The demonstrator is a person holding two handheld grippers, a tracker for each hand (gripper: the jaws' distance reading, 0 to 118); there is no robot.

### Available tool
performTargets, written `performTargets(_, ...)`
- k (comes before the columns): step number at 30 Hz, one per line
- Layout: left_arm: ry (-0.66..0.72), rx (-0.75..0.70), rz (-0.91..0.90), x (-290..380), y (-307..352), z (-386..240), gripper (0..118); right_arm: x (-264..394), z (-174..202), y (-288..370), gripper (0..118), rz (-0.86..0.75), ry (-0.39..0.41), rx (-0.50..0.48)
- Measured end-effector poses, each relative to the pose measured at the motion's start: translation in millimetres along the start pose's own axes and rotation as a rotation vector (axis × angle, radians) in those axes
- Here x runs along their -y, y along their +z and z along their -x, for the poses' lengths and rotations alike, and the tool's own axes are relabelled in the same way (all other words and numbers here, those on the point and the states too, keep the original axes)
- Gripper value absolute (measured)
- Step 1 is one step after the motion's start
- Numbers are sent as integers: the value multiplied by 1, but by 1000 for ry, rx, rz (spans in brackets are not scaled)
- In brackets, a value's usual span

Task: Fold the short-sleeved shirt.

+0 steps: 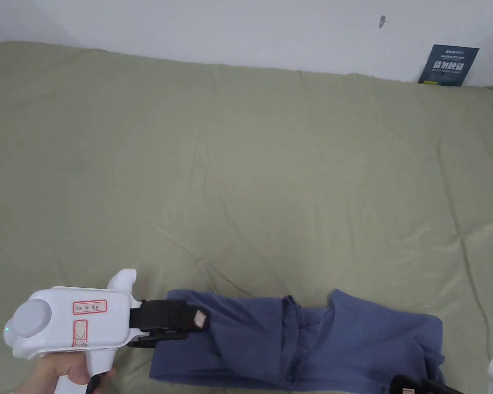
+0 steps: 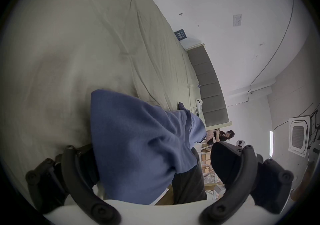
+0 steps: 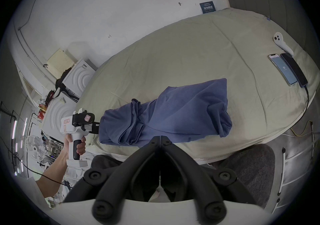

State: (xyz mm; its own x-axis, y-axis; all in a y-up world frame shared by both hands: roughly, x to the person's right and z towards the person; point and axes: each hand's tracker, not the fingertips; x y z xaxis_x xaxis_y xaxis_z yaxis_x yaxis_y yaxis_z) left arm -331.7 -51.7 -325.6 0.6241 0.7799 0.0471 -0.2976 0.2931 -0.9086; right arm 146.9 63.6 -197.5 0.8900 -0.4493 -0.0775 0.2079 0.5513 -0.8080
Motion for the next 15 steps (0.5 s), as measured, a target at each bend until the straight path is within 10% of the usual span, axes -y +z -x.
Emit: performTargets(15, 6, -34, -181, 19, 88, -40, 9, -6, -13, 9, 0, -35, -5, -54)
